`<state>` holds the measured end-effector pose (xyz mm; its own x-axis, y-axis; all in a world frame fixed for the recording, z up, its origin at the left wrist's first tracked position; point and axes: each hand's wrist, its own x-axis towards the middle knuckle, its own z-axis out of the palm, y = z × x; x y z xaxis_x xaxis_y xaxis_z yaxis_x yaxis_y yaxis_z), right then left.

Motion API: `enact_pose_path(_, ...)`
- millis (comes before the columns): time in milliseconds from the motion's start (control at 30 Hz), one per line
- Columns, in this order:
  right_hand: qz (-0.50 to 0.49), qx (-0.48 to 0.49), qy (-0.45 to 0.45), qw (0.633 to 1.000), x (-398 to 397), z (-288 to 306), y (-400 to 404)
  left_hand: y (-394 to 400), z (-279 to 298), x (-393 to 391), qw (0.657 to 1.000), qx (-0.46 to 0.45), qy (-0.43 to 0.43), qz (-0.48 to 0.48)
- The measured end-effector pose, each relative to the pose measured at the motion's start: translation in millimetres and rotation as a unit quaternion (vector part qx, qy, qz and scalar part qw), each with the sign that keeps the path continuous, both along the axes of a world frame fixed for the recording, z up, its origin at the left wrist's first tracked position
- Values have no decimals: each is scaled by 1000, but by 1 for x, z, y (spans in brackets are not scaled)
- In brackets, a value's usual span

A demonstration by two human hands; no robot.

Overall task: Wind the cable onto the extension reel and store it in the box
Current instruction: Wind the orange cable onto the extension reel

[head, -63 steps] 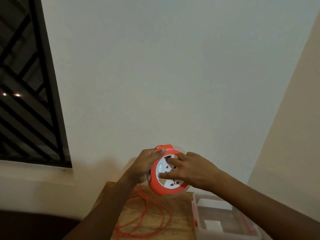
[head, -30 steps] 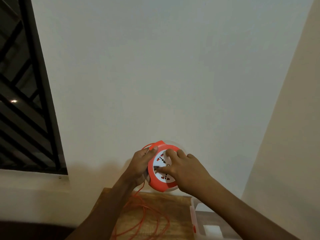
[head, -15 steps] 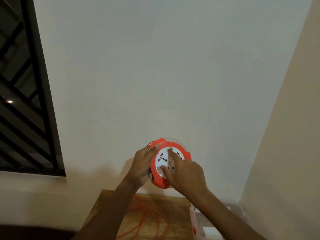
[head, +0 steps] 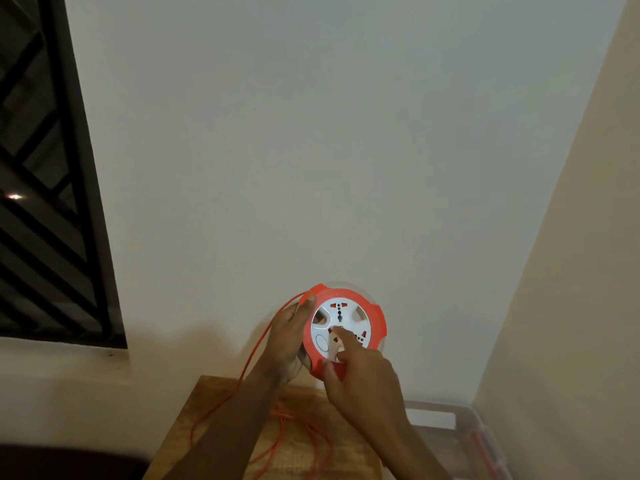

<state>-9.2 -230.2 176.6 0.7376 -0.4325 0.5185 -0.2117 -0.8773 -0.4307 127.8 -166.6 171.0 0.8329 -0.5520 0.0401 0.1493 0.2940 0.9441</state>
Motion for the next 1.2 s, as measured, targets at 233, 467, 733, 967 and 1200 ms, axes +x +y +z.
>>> enact_pose_path(233,131,-298,119,938,4,18,-17,16,11,8,992,51,-77,-89)
enact_pose_path(467,150,-414,113,891,8,23,-23,28,12,6,986,76,-106,-103)
enact_pose_path(733,126,-416,-23,900,21,25,-39,27,6,2,996,49,-47,-64)
enact_pose_path(967,-42,-197,13,979,22,52,-31,18,6,-8,999,16,-25,-35)
enact_pose_path(1200,39,-337,-66,938,8,33,-35,30,4,3,999,27,-27,-34)
